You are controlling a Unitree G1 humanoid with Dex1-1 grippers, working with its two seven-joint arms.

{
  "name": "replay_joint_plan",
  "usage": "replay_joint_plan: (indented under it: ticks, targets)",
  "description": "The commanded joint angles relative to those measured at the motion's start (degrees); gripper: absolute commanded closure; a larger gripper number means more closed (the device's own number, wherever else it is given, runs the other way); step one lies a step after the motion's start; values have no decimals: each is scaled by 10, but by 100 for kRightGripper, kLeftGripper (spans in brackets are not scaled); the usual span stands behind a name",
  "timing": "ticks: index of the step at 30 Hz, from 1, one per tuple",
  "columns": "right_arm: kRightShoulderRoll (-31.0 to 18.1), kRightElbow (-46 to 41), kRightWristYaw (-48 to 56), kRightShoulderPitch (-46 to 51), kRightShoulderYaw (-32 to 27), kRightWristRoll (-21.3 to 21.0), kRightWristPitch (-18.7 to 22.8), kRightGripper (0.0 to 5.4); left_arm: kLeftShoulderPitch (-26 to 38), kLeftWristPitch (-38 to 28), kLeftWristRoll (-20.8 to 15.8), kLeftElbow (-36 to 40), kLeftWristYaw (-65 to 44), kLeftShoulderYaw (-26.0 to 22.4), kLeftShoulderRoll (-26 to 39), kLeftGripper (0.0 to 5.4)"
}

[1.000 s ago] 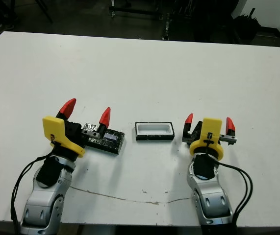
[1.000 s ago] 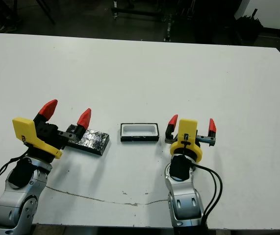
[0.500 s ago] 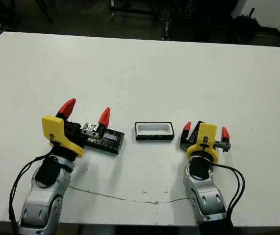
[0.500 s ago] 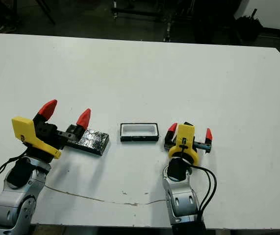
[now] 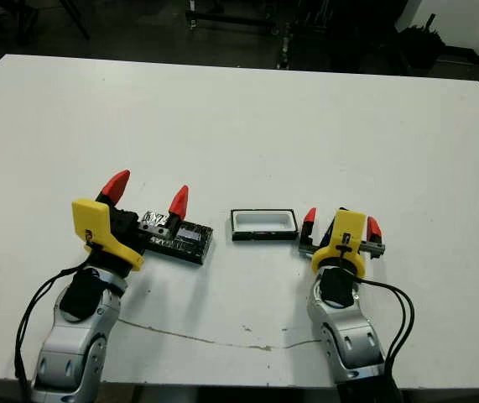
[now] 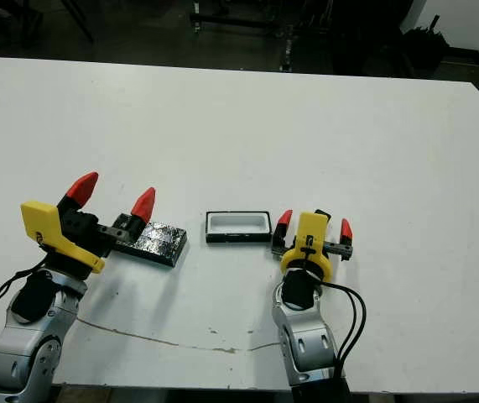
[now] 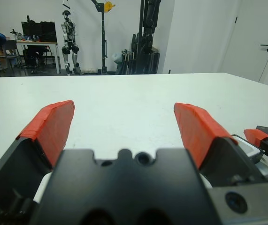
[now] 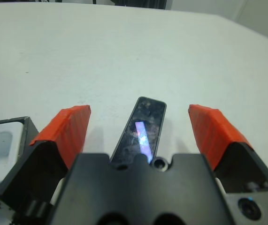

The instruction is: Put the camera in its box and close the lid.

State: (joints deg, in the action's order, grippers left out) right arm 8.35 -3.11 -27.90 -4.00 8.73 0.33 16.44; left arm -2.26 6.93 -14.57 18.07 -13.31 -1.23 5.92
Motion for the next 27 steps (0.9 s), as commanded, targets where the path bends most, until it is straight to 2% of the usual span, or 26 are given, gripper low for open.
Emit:
replay_joint_plan:
  ticks: [1,4,7,12,22,27]
  targets:
    - [77,-1,-6,26,-1,29,41,2,-8,12,0,6,1,-4,7,0]
    - [92,-12,-9,30,-15,71,55,2,-7,14,2,8,2,-4,8,0]
    - [111,-13,-18,33,-32,120,49,2,-6,12,0,7,-2,-5,10,0]
    - [124,-5,-43,29,-45,165,44,10,-4,14,8,11,1,-6,15,0]
    - [114,-4,-75,30,-31,190,36,145,-2,19,2,16,1,-7,16,0]
    - [103,-1,-81,30,-20,182,42,224,0,14,-3,11,-6,-9,17,0]
